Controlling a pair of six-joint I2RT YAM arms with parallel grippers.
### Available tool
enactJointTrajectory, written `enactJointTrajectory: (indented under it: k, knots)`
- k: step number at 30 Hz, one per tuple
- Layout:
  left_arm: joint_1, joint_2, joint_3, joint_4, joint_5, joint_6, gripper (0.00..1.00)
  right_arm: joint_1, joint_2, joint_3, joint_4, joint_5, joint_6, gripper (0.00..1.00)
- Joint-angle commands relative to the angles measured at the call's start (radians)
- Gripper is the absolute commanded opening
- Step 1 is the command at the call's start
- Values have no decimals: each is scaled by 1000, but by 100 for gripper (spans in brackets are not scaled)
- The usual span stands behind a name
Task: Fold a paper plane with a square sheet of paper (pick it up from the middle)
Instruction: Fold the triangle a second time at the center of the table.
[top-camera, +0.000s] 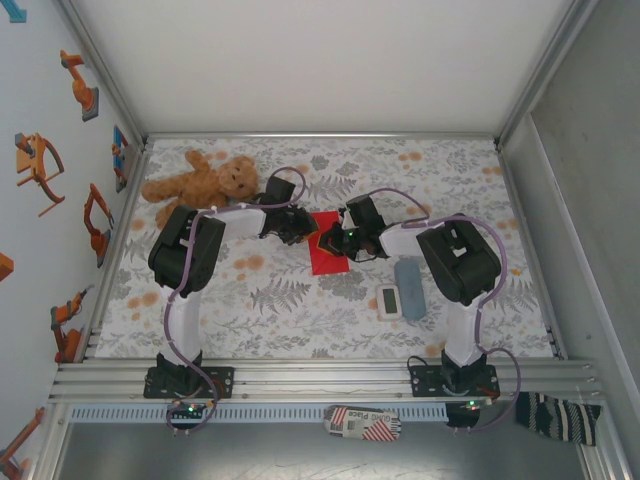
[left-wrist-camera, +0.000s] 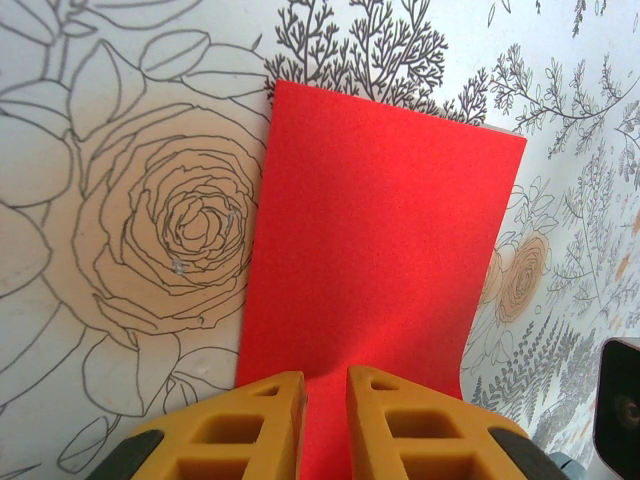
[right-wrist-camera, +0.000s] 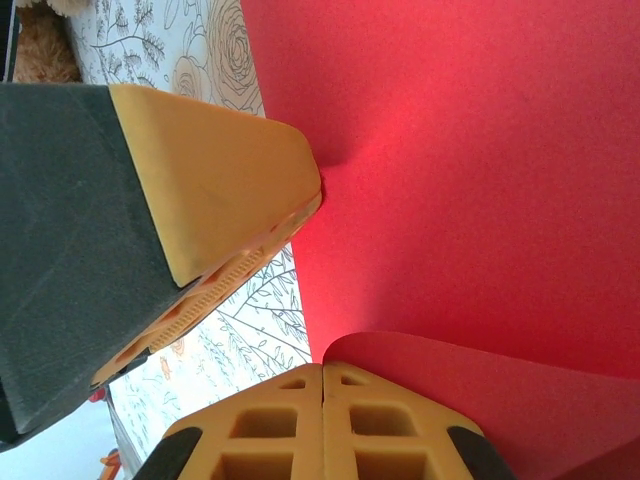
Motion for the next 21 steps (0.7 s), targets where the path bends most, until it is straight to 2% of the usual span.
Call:
enactJointTrajectory:
  k: [1,21]
  knots:
    - [5,33,-31,-99,-41,12,21,6,22,23,2,0,-8,0]
    - [5,30,-35,-100,-41,10,21,7,42,28,-18,12,-10,0]
